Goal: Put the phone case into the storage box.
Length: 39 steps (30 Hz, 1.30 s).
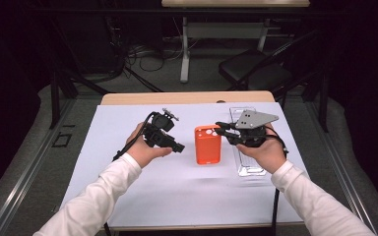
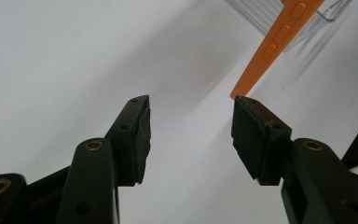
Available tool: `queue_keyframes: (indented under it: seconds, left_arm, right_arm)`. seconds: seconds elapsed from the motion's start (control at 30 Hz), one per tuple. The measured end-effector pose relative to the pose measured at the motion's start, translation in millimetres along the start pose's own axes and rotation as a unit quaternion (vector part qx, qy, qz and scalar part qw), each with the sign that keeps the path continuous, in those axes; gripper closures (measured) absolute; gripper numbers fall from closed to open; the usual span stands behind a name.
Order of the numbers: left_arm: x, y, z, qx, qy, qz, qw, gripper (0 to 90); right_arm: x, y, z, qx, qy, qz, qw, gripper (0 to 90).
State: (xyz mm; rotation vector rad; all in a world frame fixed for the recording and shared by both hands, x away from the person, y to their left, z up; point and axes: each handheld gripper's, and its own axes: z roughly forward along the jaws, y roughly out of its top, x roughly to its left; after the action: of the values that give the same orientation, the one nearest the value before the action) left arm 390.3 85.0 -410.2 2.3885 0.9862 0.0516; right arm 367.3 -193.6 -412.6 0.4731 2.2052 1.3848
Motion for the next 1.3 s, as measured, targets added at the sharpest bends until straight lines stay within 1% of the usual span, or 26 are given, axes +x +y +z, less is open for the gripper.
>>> queue_keyframes:
  seconds: [0.1,0.13,0.2,0.27,0.33,0.37,0.4,0.47,0.5,0.53,0.57,0.6,0.63,0.73,0.77,0.8,0.83,0.87,0.9,0.93,1.0,1.1,1.23,1.3]
  left_arm:
    - [2.5,-1.3,-1.1,-0.017,-0.005,0.008,0.9998,47.9]
    - [3.0,-1.9,-1.4,-0.023,-0.002,0.011,0.9997,47.9]
    - [3.7,-3.0,-1.9,-0.028,0.017,0.017,0.9993,47.7]
    - [5.2,-4.1,-2.7,-0.034,0.025,0.015,0.999,46.4]
    - [5.6,-5.2,-2.8,-0.037,0.039,0.016,0.9984,45.4]
    - [6.4,-5.9,-3.7,-0.04,0.046,0.019,0.9979,44.9]
    - [7.1,-6.8,-4.1,-0.048,0.044,0.018,0.9977,44.7]
    - [8.2,-7.8,-5.4,-0.052,0.047,0.017,0.9974,44.6]
    - [8.5,-8.6,-5.8,-0.058,0.046,0.017,0.9971,44.6]
    - [9.3,-9.4,-6.4,-0.062,0.049,0.022,0.9967,44.6]
    - [9.5,-9.8,-6.6,-0.062,0.051,0.02,0.9966,44.5]
    - [10.9,-10.9,-6.8,-0.06,0.048,0.013,0.997,44.4]
    - [11.5,-11.4,-7.0,-0.06,0.048,0.011,0.997,44.3]
    - [13.0,-13.8,-7.1,-0.065,0.052,0.011,0.9964,42.5]
    - [14.2,-14.9,-7.4,-0.068,0.048,0.008,0.9965,41.8]
    - [15.0,-15.7,-7.8,-0.069,0.048,0.006,0.9965,40.5]
    - [15.6,-16.2,-8.3,-0.068,0.044,-0.001,0.9967,40.2]
    - [16.5,-16.7,-8.9,-0.069,0.046,-0.003,0.9966,38.9]
    - [17.0,-16.9,-9.2,-0.073,0.044,-0.007,0.9963,35.6]
    - [17.7,-17.1,-10.0,-0.076,0.043,-0.008,0.9962,34.6]
    - [17.9,-17.2,-12.3,-0.084,0.047,-0.008,0.9953,34.6]
    - [18.7,-17.3,-15.2,-0.093,0.043,-0.014,0.9946,29.6]
    - [18.4,-18.2,-17.1,-0.097,0.038,-0.013,0.9945,28.7]
    - [18.7,-18.6,-18.5,-0.095,0.037,-0.013,0.9947,28.7]
  right_arm:
    - [-3.6,1.4,-1.7,-0.002,-0.008,-0.007,0.9999,79.7]
    - [-5.0,1.7,-2.0,-0.004,-0.008,-0.011,0.9999,79.7]
    - [-7.9,2.1,-3.4,-0.006,-0.011,-0.014,0.9998,79.8]
    - [-9.8,2.4,-4.7,-0.01,-0.014,-0.02,0.9997,79.8]
    - [-12.2,3.0,-6.4,-0.013,-0.016,-0.028,0.9994,79.8]
    - [-12.7,3.2,-6.7,-0.014,-0.016,-0.029,0.9993,79.8]
    - [-13.6,3.7,-7.6,-0.015,-0.019,-0.028,0.9993,79.8]
    - [-15.6,4.1,-8.8,-0.018,-0.021,-0.031,0.9991,79.8]
    - [-16.7,4.2,-9.4,-0.019,-0.022,-0.032,0.9991,79.8]
    - [-17.8,4.1,-9.8,-0.02,-0.023,-0.034,0.999,79.8]
    - [-19.1,3.9,-10.3,-0.02,-0.023,-0.035,0.9989,79.8]
    - [-19.7,3.9,-10.6,-0.019,-0.023,-0.034,0.999,79.8]
    - [-21.8,3.6,-11.1,-0.02,-0.026,-0.036,0.9988,79.8]
    - [-25.1,3.7,-12.4,-0.019,-0.032,-0.039,0.9986,79.9]
    - [-26.4,3.8,-13.0,-0.02,-0.033,-0.037,0.9985,79.8]
    - [-28.1,4.4,-13.9,-0.021,-0.035,-0.039,0.9984,79.9]
    - [-29.2,4.8,-14.5,-0.023,-0.038,-0.041,0.9982,79.9]
    - [-30.4,5.5,-15.1,-0.023,-0.04,-0.044,0.998,79.9]
    - [-31.5,5.9,-15.5,-0.023,-0.042,-0.045,0.9979,79.8]
    - [-32.8,6.4,-15.7,-0.025,-0.043,-0.045,0.9977,79.9]
    - [-35.6,7.2,-16.4,-0.025,-0.043,-0.045,0.9977,79.9]
    - [-39.8,8.0,-16.7,-0.025,-0.049,-0.046,0.9974,79.8]
    - [-45.7,9.9,-18.5,-0.025,-0.057,-0.047,0.9969,79.8]
    - [-48.5,10.9,-19.8,-0.025,-0.061,-0.048,0.9966,79.8]
